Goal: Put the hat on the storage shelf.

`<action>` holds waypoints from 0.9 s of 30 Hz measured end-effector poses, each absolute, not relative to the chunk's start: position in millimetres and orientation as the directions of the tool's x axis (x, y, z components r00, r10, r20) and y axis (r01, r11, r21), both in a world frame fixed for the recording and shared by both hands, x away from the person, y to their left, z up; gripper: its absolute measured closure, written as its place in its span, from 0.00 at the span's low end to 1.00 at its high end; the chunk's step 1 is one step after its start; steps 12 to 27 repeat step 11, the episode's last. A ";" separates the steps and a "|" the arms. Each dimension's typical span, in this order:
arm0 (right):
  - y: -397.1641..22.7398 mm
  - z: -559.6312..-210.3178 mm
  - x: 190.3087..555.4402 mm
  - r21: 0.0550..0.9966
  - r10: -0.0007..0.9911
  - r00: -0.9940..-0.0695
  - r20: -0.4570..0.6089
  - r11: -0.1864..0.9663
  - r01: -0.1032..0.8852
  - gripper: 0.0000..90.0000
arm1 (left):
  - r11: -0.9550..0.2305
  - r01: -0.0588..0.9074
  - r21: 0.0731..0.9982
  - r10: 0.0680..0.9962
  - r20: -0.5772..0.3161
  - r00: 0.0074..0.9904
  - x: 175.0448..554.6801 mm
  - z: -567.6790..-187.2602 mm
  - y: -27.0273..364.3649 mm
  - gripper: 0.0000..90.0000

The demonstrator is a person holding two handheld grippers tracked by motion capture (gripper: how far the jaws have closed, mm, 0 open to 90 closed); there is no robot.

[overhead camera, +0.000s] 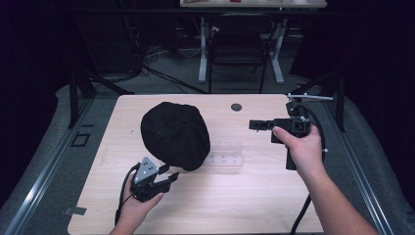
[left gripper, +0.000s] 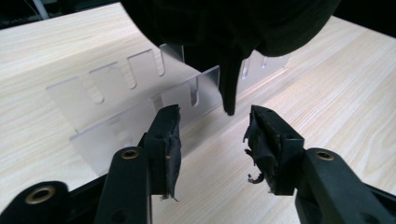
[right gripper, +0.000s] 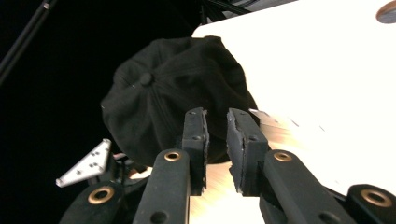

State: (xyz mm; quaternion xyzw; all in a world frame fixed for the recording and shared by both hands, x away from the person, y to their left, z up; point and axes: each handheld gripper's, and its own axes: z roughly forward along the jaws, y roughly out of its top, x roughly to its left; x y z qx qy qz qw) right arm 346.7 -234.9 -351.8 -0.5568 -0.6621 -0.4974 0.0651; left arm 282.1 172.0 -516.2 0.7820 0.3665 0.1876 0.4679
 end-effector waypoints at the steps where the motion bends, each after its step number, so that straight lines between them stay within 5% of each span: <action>1: -237.0 -356.0 341.8 0.594 0.680 -0.375 0.630 -0.112 0.797 0.84 | -0.284 0.402 0.871 0.752 -0.058 0.657 281.2 -517.4 176.4 0.58; 10: -235.3 -380.9 321.6 0.638 0.751 -0.406 0.521 -0.027 0.770 0.81 | -0.207 0.431 0.878 0.768 -0.127 0.628 278.0 -528.4 189.0 0.55; 27: -235.3 -380.9 321.6 0.638 0.751 -0.406 0.521 -0.027 0.770 0.81 | -0.207 0.431 0.878 0.768 -0.127 0.628 278.0 -528.4 189.0 0.55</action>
